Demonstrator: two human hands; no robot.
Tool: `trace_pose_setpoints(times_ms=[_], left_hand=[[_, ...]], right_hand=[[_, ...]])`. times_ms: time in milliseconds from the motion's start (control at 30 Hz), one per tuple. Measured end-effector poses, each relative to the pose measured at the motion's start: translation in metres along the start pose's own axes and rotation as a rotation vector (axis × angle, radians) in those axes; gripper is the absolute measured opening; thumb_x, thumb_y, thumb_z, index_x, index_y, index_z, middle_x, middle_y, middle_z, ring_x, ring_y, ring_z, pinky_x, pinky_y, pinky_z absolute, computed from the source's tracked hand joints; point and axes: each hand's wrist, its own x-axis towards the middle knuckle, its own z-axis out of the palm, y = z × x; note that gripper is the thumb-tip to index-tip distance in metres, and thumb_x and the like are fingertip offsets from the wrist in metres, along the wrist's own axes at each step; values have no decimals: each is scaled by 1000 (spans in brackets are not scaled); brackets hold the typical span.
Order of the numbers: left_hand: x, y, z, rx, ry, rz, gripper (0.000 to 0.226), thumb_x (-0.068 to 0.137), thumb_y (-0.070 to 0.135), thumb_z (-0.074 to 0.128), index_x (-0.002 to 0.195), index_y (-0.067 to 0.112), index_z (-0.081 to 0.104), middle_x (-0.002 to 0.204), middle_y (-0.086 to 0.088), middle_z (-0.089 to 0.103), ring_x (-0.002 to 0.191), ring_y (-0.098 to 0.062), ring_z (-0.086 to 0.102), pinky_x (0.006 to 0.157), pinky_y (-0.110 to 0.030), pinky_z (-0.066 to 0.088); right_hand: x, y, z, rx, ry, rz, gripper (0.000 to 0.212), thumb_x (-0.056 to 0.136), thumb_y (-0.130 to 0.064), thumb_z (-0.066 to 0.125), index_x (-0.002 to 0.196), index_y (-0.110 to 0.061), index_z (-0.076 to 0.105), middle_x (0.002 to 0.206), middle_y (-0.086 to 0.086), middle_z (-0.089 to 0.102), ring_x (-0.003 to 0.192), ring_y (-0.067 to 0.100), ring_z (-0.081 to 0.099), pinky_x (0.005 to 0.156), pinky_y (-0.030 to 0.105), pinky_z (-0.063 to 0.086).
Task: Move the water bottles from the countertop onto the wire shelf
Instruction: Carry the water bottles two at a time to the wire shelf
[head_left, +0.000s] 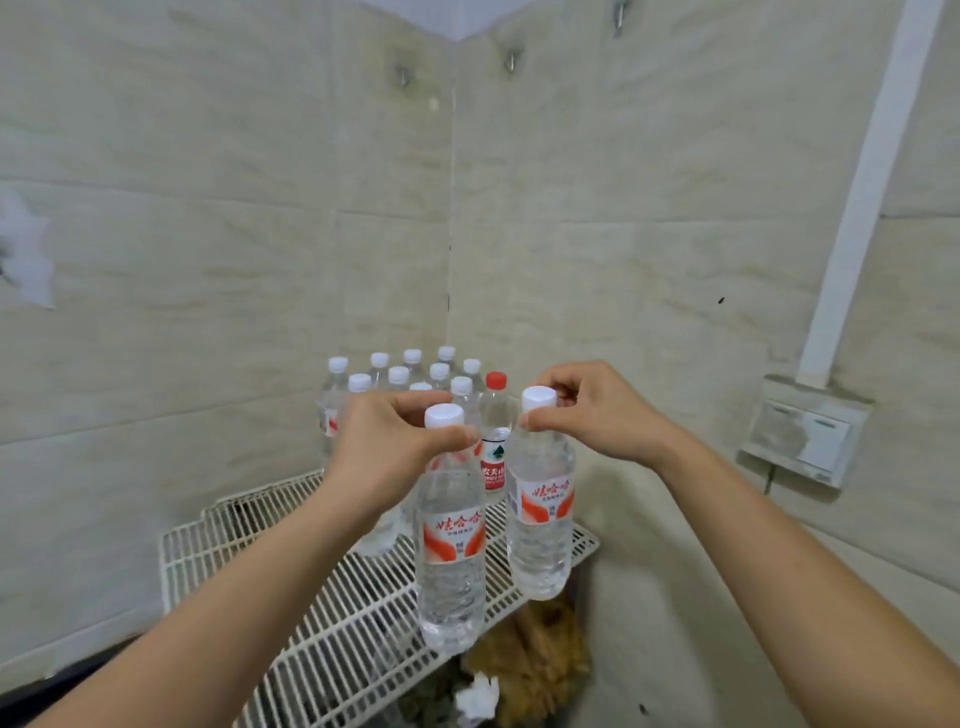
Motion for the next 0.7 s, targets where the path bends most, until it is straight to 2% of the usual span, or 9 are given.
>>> trace_pose_setpoints(times_ms=[100, 167, 267, 333, 400, 433, 533, 600, 700], left_hand=[[31, -13, 32, 19, 47, -28, 35, 59, 23, 87, 92, 24, 75, 75, 11, 72, 48, 6, 58, 40, -7, 40], [49, -23, 51, 42, 62, -44, 43, 60, 22, 87, 101, 17, 74, 83, 6, 73, 53, 6, 59, 45, -9, 42], [73, -35, 74, 61, 102, -59, 46, 61, 21, 86, 104, 13, 74, 90, 0, 74, 73, -2, 65, 57, -15, 44], [86, -40, 86, 52, 147, -69, 35, 60, 20, 86, 94, 22, 76, 80, 8, 74, 68, 2, 63, 53, -13, 44], [97, -44, 97, 45, 166, -67, 25, 60, 20, 86, 75, 37, 76, 64, 17, 70, 60, 7, 62, 48, -9, 46], [102, -46, 101, 41, 176, -67, 26, 61, 20, 86, 76, 37, 76, 63, 18, 69, 60, 9, 62, 48, -7, 45], [116, -54, 112, 84, 229, -86, 44, 63, 21, 86, 105, 17, 72, 91, 5, 73, 84, -4, 66, 66, -17, 49], [121, -57, 118, 92, 246, -95, 46, 63, 20, 86, 106, 13, 71, 96, 0, 73, 89, -11, 67, 75, -23, 51], [126, -59, 125, 83, 237, -74, 18, 66, 11, 83, 72, 24, 73, 75, 4, 71, 70, -6, 64, 54, -10, 49]], right_hand=[[27, 39, -8, 30, -45, 2, 12, 72, -8, 79, 76, -3, 69, 57, -7, 60, 51, 1, 50, 52, 13, 39], [42, 62, -12, 56, -80, -1, 13, 72, -5, 78, 78, 2, 69, 52, -12, 60, 47, -5, 51, 49, 8, 38], [65, 91, -14, 61, -107, 9, 16, 71, -7, 80, 80, 2, 69, 58, -2, 60, 49, -1, 53, 51, 11, 40], [79, 108, -14, 83, -125, 9, 13, 71, -8, 80, 78, -2, 70, 60, -1, 62, 52, 2, 57, 54, 16, 45], [91, 122, -11, 88, -129, -1, 12, 71, -8, 79, 70, -12, 69, 55, -10, 61, 52, 1, 57, 55, 17, 45], [97, 129, -10, 99, -129, -8, 16, 72, -8, 79, 67, -17, 67, 51, -13, 60, 52, 0, 57, 55, 17, 45], [110, 148, -5, 117, -124, -1, 19, 69, -13, 80, 63, -25, 67, 50, -17, 58, 54, 1, 53, 60, 26, 47], [116, 157, -3, 122, -137, -9, 18, 68, -19, 79, 60, -30, 67, 49, -19, 56, 50, -3, 48, 57, 24, 42], [122, 163, 0, 127, -142, -21, 14, 65, -30, 76, 60, -40, 67, 49, -21, 56, 48, -4, 47, 55, 23, 39]])
